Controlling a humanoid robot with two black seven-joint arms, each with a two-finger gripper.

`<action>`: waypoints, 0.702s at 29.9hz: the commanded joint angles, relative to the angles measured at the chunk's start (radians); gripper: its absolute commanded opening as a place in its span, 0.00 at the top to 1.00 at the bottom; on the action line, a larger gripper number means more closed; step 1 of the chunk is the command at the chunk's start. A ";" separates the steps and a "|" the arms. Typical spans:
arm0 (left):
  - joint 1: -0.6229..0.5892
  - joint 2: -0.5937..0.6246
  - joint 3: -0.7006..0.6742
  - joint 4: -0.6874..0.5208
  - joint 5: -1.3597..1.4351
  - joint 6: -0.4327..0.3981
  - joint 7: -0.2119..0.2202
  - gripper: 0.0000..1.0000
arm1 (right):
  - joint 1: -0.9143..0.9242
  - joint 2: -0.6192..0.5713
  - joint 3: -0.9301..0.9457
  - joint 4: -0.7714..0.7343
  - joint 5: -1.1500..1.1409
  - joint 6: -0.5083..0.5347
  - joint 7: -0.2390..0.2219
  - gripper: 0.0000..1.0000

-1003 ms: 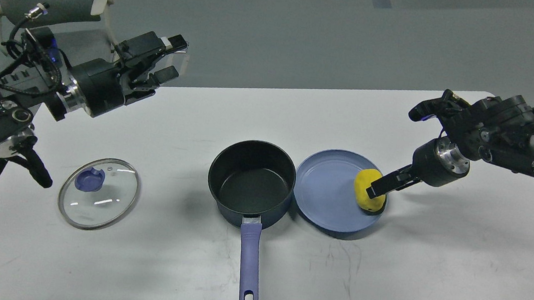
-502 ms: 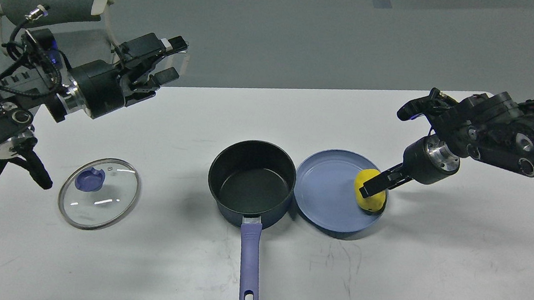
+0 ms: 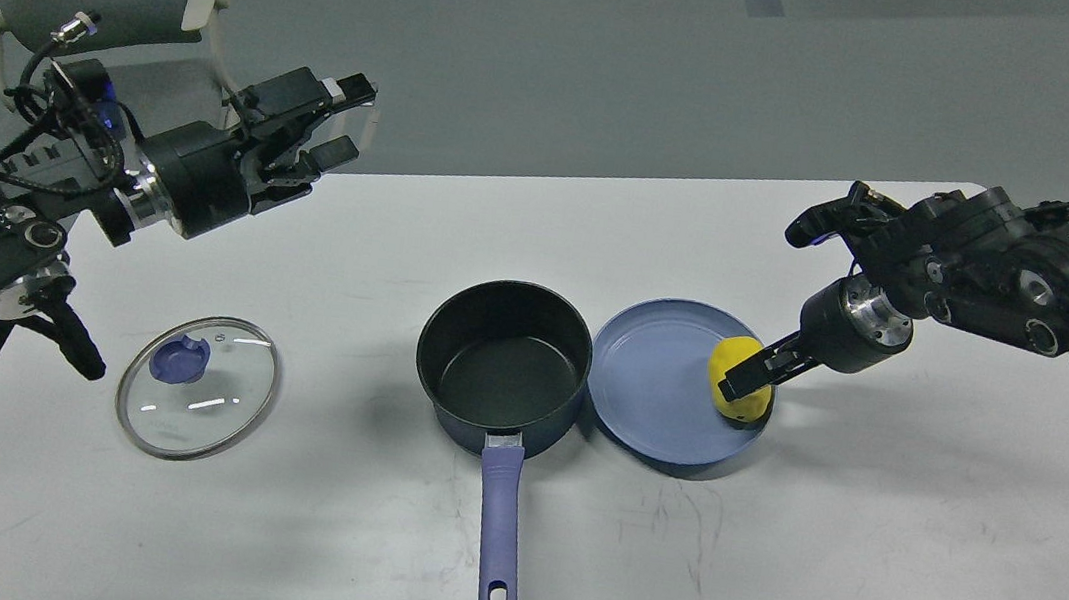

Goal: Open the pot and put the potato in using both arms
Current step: 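Reach the right gripper down to the yellow potato and grasp it, then lift the potato and carry it over the open saucepan with the right gripper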

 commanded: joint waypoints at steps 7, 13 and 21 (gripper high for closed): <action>0.001 -0.002 0.000 0.000 0.000 0.001 0.000 0.03 | 0.018 -0.011 0.000 0.012 0.002 0.000 0.000 0.66; 0.000 -0.003 0.000 0.000 0.000 0.000 0.000 0.03 | 0.064 -0.033 0.000 0.041 0.007 0.000 0.000 0.66; 0.000 -0.005 -0.002 0.000 0.000 0.000 0.000 0.03 | 0.176 -0.050 0.026 0.109 0.045 0.000 0.000 0.66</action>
